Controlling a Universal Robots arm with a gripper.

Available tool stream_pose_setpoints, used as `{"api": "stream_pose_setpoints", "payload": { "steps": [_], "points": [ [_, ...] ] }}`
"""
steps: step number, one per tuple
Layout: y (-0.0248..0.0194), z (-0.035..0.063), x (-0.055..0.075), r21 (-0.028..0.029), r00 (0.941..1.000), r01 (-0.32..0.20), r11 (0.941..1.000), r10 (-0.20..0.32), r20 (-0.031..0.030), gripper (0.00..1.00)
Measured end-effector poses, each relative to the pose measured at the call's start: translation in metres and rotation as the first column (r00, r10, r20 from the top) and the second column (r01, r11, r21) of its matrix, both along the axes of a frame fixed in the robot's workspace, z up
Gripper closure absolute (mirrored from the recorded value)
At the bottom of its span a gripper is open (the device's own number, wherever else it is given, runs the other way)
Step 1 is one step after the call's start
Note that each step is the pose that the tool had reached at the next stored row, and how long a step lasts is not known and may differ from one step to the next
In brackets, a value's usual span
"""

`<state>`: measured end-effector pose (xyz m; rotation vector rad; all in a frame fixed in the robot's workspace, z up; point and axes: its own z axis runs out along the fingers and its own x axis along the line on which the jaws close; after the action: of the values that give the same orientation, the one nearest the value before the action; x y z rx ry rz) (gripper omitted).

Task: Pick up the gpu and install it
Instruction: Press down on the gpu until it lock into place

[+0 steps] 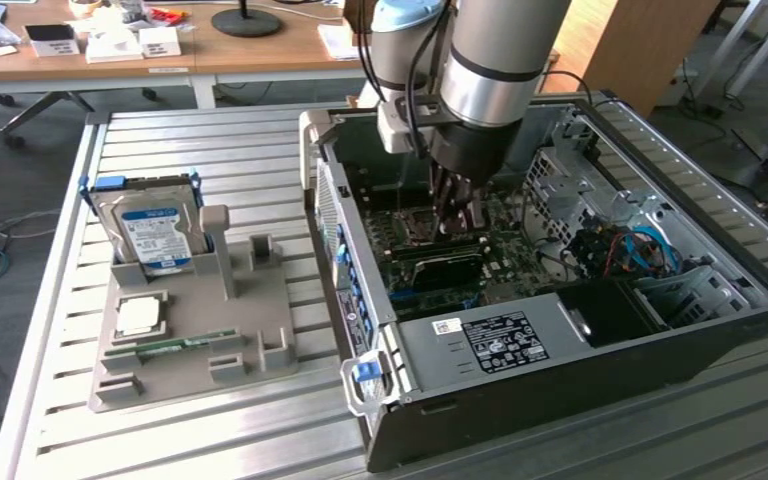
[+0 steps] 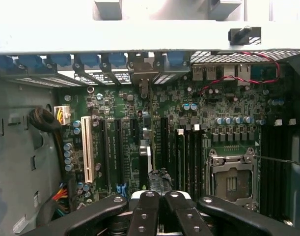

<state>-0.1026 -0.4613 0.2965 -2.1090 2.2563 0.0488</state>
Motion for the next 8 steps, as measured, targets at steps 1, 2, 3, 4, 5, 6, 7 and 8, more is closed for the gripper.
{"api": "stream_pose_setpoints", "payload": {
  "steps": [1,2,3,4,5,6,7,8],
  "points": [
    [0.0000,-0.0001,0.0000,0.0000,1.0000,0.000,1.0000,0.000,0.0000,0.89],
    [0.0000,-0.0007,0.0000,0.0000,1.0000,0.000,1.0000,0.000,0.0001,0.89],
    [-0.0001,-0.0016,0.0001,-0.0001,1.0000,0.000,1.0000,0.000,0.0000,0.89],
    [-0.0001,-0.0030,0.0001,-0.0001,1.0000,0.000,1.0000,0.000,0.0000,0.89],
    [-0.0001,-0.0043,0.0002,-0.0001,1.0000,0.000,1.0000,0.000,0.0000,0.89],
    [-0.0001,-0.0055,0.0001,-0.0001,1.0000,0.000,1.0000,0.000,0.0000,0.89],
    [-0.0001,-0.0066,0.0001,-0.0001,1.0000,0.000,1.0000,0.000,0.0000,0.89],
    [-0.0001,-0.0077,0.0001,-0.0001,1.0000,0.000,1.0000,0.000,-0.0001,0.89]
  ]
}}
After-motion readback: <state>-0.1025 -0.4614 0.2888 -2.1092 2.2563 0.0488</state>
